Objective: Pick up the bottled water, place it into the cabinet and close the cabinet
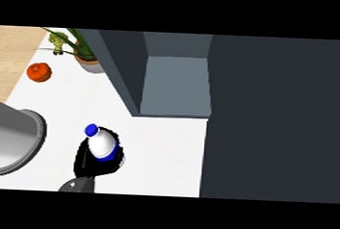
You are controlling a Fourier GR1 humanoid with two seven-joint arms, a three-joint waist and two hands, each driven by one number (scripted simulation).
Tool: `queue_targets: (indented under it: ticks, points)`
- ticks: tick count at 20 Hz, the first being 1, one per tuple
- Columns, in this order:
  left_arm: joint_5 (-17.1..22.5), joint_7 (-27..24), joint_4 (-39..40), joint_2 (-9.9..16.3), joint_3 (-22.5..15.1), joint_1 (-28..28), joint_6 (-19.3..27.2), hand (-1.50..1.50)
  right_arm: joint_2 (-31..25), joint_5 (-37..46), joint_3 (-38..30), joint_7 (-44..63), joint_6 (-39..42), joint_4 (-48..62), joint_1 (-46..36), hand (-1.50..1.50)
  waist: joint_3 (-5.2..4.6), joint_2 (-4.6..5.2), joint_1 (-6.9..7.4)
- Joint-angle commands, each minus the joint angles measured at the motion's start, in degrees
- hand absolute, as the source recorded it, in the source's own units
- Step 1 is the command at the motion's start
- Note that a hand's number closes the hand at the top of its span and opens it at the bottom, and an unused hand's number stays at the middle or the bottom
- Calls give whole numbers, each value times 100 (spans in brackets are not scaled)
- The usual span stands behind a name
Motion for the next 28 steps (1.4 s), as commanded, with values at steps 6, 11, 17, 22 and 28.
queue_targets:
  ticks: [6, 11, 17, 22, 28]
  points:
    - [1227, 1190, -1369, -198, -1577, -185, 1339, 150, -84, -471, -235, 362, -8, -410, -126, -150, -24, 4, 26]
    - [1127, 1469, -2340, -200, -2321, 36, 2243, 150, -6, -367, 4, 350, 20, -606, 269, -150, -25, -2, 13]
    - [988, 2176, -2457, -201, -2517, -1231, 3374, 150, -43, -532, -341, -99, 257, -210, 271, -150, -24, 3, -74]
    - [1216, 2694, -2025, -201, -2755, -2305, 4169, 150, 49, -576, -431, 418, -24, -461, -151, -150, -28, 44, -66]
    - [1275, 2824, -1048, -201, -2813, -3064, 4619, 150, -32, -729, -550, 207, 221, -507, -27, -150, -27, 42, -123]
